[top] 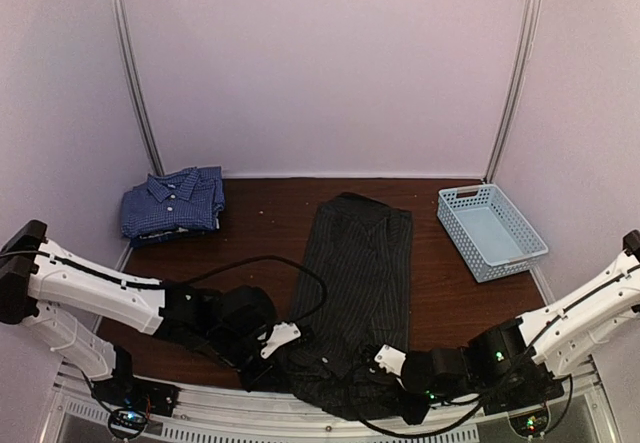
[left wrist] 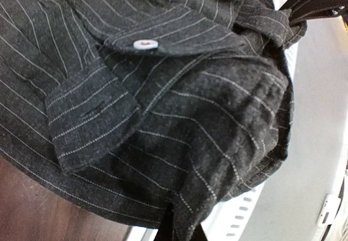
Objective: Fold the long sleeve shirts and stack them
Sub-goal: Fold the rectangle-folded shirt at the center of the board.
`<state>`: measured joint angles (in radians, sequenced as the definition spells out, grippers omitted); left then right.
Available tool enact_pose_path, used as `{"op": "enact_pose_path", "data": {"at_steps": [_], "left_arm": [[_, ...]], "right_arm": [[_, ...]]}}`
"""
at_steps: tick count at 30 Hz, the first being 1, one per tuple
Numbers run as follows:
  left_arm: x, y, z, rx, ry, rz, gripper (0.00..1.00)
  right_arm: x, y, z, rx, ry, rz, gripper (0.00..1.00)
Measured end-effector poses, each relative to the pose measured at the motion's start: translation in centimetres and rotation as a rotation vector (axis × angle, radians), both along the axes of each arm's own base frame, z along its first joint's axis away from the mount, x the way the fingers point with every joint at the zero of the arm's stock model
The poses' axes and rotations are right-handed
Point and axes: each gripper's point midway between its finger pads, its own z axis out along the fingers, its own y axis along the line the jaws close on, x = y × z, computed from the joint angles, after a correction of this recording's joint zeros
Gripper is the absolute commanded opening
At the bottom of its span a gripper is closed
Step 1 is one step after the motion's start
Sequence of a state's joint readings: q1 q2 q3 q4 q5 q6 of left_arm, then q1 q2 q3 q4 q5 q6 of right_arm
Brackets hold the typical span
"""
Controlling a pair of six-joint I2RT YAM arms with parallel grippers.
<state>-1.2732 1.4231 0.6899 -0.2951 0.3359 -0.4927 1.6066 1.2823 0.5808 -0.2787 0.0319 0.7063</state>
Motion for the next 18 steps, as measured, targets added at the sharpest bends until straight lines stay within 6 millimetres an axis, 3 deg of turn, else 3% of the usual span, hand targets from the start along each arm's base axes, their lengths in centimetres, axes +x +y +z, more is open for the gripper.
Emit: {"op": "enact_pose_path", "data": {"at_steps": [4, 7, 14, 18], "left_arm": [[1.4, -0.7, 1.9, -0.045, 0.017, 0.029, 0.0], [4.8, -1.4, 3.7, -0.101, 0.014, 0.096, 0.0], [15.1, -1.8, 7.3, -0.2, -0.024, 0.271, 0.0], [20.4, -3.4, 8.3, -0.242, -0.034, 0.295, 0.0]], "right_arm": [[1.3, -0.2, 2.0, 0.05, 0.006, -0.032, 0.0], [4.0, -0.5, 3.5, 0.069, -0.008, -0.096, 0.0], [14.4, -2.9, 8.1, 0.086, -0.076, -0.343, 0.0], [20.6, -4.4, 9.7, 0.063, -0.109, -0.449, 0.01]]}}
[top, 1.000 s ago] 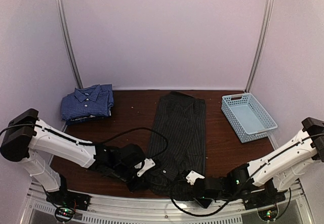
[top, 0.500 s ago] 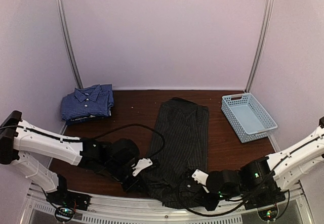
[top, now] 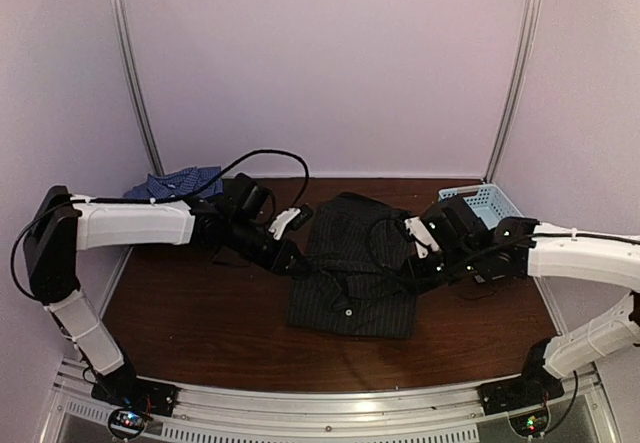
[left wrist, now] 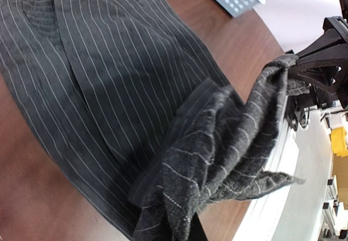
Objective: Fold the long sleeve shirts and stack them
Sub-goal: Fold the rectangle-folded shirt at the center of the board.
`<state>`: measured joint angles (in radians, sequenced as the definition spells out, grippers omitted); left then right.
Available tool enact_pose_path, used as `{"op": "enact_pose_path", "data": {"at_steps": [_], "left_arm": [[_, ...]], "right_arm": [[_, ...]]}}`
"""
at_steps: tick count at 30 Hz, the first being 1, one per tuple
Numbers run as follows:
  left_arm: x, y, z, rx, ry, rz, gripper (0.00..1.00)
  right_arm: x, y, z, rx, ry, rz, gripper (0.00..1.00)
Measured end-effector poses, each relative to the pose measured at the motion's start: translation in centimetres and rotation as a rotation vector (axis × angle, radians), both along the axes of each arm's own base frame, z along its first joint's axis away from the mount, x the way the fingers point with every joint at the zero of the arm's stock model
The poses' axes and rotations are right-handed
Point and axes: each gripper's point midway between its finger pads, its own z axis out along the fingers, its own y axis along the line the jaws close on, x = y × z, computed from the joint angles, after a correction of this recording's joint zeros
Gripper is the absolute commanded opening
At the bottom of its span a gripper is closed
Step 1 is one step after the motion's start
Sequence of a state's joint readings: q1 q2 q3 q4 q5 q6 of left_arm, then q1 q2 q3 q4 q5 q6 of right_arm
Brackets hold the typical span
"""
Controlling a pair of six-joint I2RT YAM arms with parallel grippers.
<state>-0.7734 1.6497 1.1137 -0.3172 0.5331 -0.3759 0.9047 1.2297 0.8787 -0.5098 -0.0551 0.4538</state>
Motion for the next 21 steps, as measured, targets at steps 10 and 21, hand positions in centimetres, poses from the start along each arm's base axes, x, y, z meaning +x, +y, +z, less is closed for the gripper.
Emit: {"op": "enact_pose_path", "data": {"at_steps": [10, 21], "left_arm": [[7.2, -1.5, -6.0, 0.027, 0.118, 0.013, 0.13], [10.5, -0.5, -8.1, 0.115, 0.091, 0.096, 0.22]], "right_arm": [[7.3, -2.3, -5.1, -0.116, 0.132, -0.028, 0.19], [11.2, -4.5, -4.3, -0.112, 0.111, -0.109, 0.29]]}}
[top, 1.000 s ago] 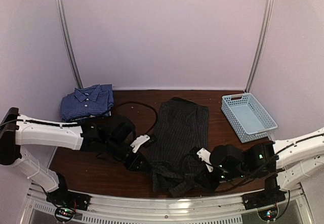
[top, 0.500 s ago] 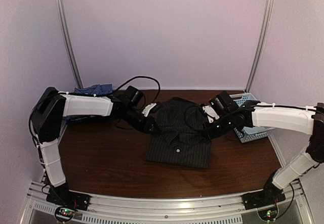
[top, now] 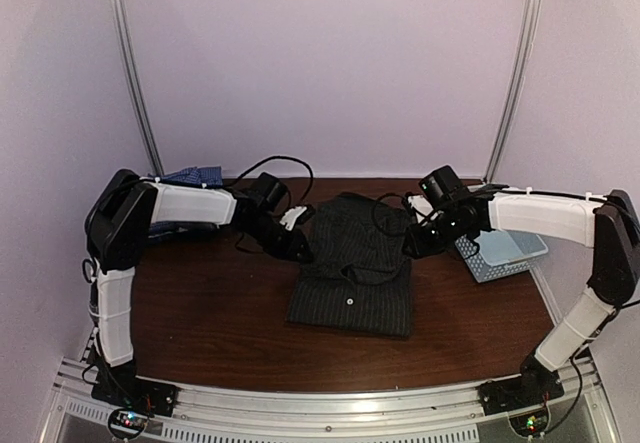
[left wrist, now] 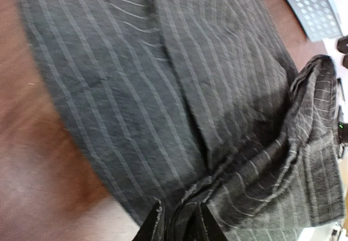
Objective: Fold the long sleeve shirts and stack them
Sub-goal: Fold the rectangle-folded shirt at the center of the board, then adjust the 2/3-rectangle-folded shirt at the center of the board.
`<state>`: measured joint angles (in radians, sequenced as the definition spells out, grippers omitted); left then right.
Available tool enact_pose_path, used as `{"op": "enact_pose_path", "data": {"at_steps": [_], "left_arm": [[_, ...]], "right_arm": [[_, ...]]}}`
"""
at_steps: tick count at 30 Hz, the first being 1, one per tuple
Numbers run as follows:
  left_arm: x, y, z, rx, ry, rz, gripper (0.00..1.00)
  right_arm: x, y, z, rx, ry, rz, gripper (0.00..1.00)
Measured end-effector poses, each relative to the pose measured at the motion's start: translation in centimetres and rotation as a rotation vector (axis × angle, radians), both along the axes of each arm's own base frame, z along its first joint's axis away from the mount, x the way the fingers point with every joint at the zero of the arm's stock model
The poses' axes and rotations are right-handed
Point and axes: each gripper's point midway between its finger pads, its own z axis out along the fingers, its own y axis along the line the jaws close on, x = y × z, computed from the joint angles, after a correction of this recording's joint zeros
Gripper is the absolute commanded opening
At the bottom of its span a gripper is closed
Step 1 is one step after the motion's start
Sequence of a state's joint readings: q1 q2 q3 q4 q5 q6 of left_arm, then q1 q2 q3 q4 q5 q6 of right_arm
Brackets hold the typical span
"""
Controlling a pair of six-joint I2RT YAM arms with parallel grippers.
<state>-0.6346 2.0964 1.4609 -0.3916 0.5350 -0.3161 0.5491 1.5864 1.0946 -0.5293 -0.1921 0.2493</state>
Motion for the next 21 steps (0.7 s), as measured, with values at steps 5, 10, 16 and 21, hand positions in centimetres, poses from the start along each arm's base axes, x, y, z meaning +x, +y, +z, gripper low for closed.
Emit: {"op": "enact_pose_path", "data": {"at_steps": [5, 10, 16, 21], "left_arm": [[2.0, 1.3, 0.3, 0.076, -0.069, 0.101, 0.25], [3.3, 2.9, 3.0, 0.093, -0.169, 0.213, 0.28], [2.6, 3.7, 7.3, -0.025, -0.264, 0.27, 0.3], [0.5, 5.0, 8.0, -0.089, -0.286, 0.293, 0.31]], "right_arm": [[1.0, -1.0, 1.5, -0.007, -0.052, -0.058, 0.31], [-0.3, -0.5, 3.8, 0.074, -0.11, -0.041, 0.36], [-6.0, 3.9, 2.0, 0.181, -0.06, 0.123, 0.37], [-10.4, 8.6, 0.8, 0.263, -0.004, 0.265, 0.38]]}}
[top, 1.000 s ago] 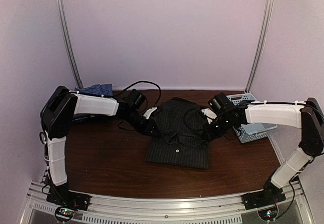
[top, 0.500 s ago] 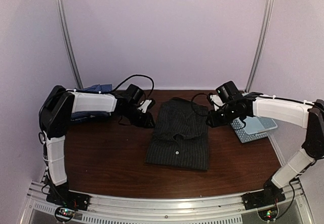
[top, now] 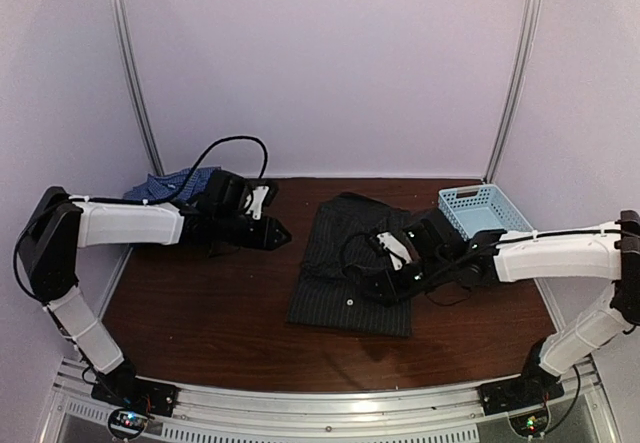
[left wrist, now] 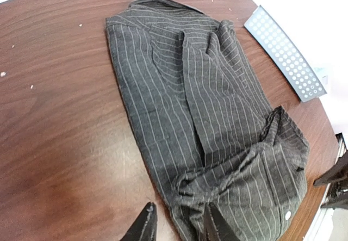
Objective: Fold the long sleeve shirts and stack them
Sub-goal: Adjust the 2/3-rectangle-folded shirt at the center of the board.
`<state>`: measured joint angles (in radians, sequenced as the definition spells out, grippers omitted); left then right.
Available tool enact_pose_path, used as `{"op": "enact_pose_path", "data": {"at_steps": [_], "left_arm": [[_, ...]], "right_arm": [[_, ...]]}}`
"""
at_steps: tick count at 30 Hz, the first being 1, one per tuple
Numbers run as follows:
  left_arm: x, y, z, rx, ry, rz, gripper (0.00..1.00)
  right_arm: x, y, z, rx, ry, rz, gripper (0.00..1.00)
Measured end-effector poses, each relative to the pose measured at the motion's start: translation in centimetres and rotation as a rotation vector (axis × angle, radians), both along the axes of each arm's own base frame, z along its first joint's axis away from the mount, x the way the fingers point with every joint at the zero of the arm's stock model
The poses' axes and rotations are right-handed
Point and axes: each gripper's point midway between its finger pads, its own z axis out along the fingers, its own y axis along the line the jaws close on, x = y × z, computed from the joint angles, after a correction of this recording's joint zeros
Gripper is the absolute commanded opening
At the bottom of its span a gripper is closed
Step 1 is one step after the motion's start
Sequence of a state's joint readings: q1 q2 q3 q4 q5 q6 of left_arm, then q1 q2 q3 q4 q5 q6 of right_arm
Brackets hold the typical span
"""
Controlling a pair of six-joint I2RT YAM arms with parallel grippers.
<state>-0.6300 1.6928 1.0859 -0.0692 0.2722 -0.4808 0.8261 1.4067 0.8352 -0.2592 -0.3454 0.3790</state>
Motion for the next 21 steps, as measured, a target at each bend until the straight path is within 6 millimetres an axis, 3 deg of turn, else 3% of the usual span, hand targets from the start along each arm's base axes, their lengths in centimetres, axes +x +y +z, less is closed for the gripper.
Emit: {"op": "enact_pose_path", "data": {"at_steps": [5, 9, 12, 17, 21], "left_arm": [[-2.0, 1.8, -0.7, -0.013, 0.003, 0.031, 0.37], [-3.3, 3.4, -0.4, -0.028, -0.021, 0.067, 0.45], [-4.2, 4.4, 0.4, -0.056, -0.056, 0.088, 0.47], [-5.7, 5.2, 1.0, -0.107, -0.104, 0.093, 0.47], [-7.2, 4.1, 0.1, -0.126, -0.111, 0.052, 0.47]], "right_arm": [[-1.7, 4.1, -0.3, 0.078, 0.025, 0.086, 0.37], [-0.4, 5.9, -1.4, 0.075, 0.041, 0.083, 0.36], [1.7, 6.8, -1.6, 0.076, 0.043, 0.051, 0.35], [6.1, 5.7, -2.1, 0.067, 0.036, -0.059, 0.35], [8.6, 4.3, -3.2, 0.039, 0.042, -0.137, 0.35]]}}
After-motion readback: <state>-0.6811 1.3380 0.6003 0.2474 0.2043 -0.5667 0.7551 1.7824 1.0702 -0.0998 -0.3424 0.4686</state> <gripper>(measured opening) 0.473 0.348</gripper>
